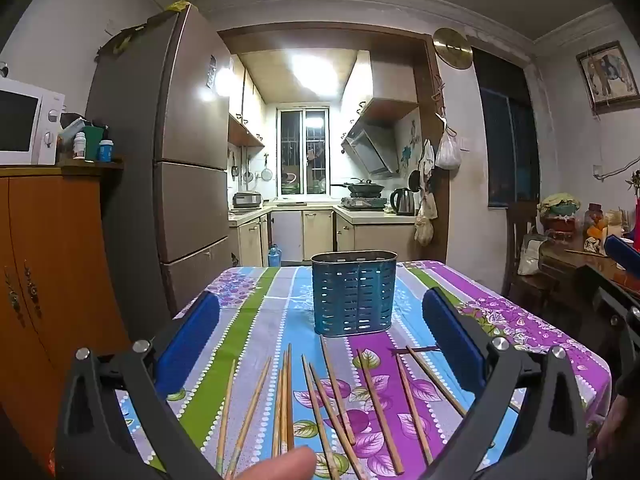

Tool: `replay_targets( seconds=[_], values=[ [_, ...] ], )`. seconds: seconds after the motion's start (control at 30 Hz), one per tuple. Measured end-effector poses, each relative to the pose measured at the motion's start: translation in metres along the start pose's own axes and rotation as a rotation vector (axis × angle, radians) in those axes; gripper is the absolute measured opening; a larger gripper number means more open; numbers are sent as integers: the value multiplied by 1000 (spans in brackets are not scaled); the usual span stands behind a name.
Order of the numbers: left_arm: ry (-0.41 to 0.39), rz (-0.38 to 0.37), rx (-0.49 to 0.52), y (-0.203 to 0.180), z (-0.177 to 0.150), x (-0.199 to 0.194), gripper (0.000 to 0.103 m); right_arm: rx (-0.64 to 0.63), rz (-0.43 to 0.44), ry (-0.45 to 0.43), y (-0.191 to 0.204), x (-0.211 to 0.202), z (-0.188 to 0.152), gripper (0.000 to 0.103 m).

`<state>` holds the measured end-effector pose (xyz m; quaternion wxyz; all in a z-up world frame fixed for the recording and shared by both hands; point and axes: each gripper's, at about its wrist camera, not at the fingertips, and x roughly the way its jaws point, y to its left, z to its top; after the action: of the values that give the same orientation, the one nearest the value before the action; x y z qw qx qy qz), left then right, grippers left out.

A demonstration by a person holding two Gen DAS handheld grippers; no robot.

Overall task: Organize utensils
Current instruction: 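Move both tools down toward the loose bamboo chopsticks on the tablecloth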

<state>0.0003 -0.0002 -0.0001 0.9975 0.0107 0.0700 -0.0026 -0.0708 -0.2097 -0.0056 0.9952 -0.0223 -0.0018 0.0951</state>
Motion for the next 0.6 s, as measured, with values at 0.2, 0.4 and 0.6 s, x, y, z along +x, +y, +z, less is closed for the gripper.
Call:
replay_targets(
  seconds=[0.2,0.4,0.6],
  values=[
    [4,-7,-3,5,-3,1,98,-3,0,-5,0,0,1,100],
    [143,-82,-41,28,-12,19,98,-21,-8,7,-3,-1,-1,100],
    [19,52,-5,72,19,-4,98,-66,-22,0,-11,-10,3,100]
  ],
)
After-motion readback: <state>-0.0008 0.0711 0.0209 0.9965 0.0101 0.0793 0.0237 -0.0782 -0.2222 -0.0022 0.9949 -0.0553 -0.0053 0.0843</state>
